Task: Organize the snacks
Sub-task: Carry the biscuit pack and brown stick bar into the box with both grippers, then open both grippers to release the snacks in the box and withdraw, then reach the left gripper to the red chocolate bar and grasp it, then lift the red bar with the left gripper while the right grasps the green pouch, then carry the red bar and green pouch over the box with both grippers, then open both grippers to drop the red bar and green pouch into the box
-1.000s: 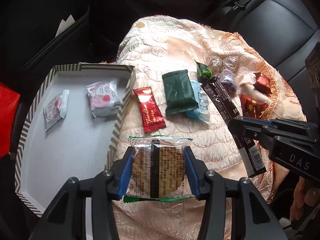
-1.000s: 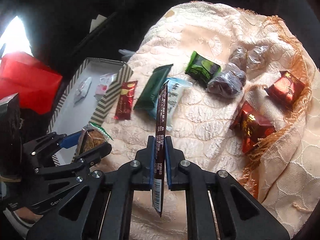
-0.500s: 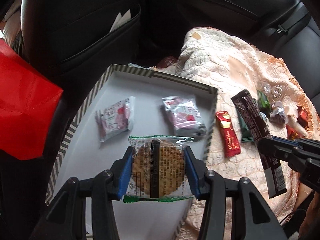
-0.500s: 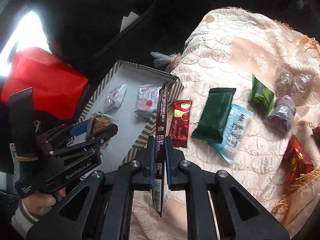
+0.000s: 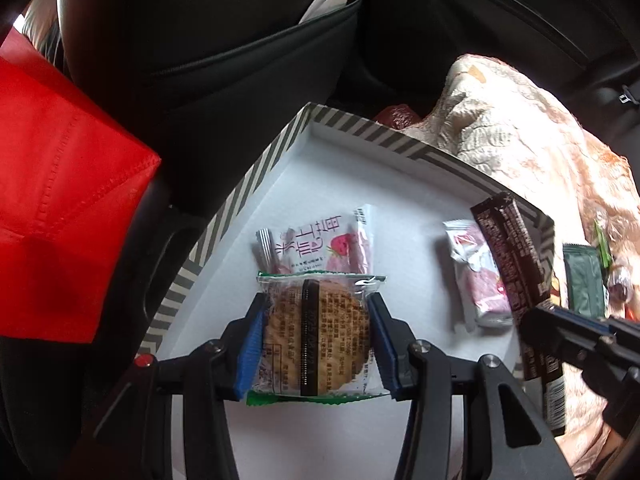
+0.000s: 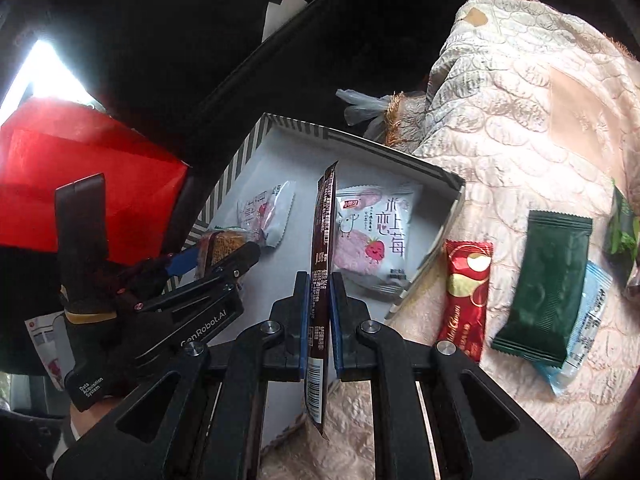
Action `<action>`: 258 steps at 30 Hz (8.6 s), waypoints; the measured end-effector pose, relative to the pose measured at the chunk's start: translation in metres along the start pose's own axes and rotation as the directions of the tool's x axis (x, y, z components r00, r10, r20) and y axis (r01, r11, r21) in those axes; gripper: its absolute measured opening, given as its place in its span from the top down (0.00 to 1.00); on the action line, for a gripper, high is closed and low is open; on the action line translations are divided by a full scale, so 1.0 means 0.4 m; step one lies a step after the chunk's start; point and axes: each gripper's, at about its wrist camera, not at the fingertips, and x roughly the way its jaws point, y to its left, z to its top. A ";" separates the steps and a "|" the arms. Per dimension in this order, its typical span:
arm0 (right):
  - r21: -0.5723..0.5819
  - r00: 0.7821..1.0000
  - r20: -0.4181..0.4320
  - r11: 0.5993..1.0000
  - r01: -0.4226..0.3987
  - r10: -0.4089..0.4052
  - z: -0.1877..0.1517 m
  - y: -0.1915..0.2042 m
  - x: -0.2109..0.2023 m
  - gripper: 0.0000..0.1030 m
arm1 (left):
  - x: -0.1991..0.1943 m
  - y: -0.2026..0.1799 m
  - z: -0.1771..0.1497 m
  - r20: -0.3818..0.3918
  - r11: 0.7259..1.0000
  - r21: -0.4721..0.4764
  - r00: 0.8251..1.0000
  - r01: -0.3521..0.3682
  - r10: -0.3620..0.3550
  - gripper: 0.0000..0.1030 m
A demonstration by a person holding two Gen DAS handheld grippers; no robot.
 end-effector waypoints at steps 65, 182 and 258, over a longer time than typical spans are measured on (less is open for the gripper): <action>0.168 0.942 0.183 0.953 0.253 -0.282 -0.300 -0.325 -0.347 0.47 | -0.175 -0.381 -0.175 0.041 0.978 0.157 0.988 0.138 -0.146 0.17; -0.086 0.903 -0.009 0.900 0.427 -0.429 -0.024 -0.256 -0.078 0.98 | -0.113 -0.228 -0.135 -0.072 0.967 -0.060 0.965 0.249 -0.253 0.74; -0.136 0.990 0.016 0.981 0.141 -0.140 -0.017 0.065 0.068 0.58 | -0.026 0.025 -0.084 -0.007 0.992 -0.126 1.000 -0.013 0.012 0.74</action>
